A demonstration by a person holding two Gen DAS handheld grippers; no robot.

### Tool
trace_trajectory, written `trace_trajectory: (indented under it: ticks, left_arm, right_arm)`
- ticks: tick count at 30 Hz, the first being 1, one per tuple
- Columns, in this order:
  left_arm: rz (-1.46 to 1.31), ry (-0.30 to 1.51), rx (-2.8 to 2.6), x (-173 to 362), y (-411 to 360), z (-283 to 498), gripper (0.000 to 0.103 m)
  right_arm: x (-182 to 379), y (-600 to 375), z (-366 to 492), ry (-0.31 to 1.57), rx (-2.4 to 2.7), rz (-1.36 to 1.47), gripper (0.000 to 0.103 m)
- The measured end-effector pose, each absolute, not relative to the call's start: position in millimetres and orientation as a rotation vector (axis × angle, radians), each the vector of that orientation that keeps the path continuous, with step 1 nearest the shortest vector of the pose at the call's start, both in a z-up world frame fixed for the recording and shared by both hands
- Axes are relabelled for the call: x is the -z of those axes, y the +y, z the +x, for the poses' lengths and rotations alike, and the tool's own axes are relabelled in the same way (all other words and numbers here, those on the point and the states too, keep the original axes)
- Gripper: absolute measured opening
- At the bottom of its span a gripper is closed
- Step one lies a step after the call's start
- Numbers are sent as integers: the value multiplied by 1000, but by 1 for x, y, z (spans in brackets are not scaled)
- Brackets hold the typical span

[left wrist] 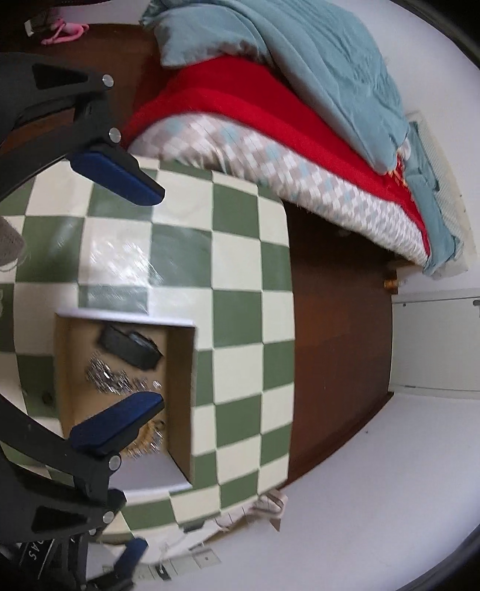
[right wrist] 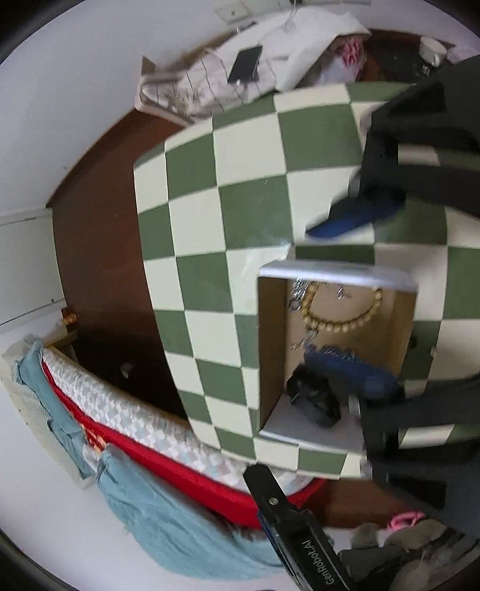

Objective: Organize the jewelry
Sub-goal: 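Lower the earring and black ring into the white box and open both tools, then lift both open tools back from the box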

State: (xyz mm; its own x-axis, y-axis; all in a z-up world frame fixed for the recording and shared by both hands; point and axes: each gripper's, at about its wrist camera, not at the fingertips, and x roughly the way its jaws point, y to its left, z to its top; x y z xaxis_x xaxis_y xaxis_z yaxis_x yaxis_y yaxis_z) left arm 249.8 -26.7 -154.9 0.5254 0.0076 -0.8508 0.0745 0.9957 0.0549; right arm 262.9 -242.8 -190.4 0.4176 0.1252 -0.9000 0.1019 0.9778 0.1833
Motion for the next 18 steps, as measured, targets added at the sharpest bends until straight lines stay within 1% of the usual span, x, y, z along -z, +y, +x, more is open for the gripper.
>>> trace_trajectory:
  ticks: [1, 3, 6, 12, 18]
  left_arm:
    - [96, 1011, 30, 157, -25, 245, 103]
    - [104, 1005, 17, 162, -22, 235, 103]
    - [120, 1005, 4, 169, -21, 221, 103]
    - [143, 983, -21, 168, -18, 195, 103]
    - [116, 895, -47, 147, -9, 162, 103]
  right_arm:
    - [191, -241, 259, 1141, 7, 194, 95]
    - [194, -235, 251, 1144, 43, 139, 96]
    - [202, -227, 239, 1158, 77, 85, 103]
    - [201, -215, 219, 1136, 115, 42, 103]
    - [180, -208, 193, 1076, 138, 18, 103]
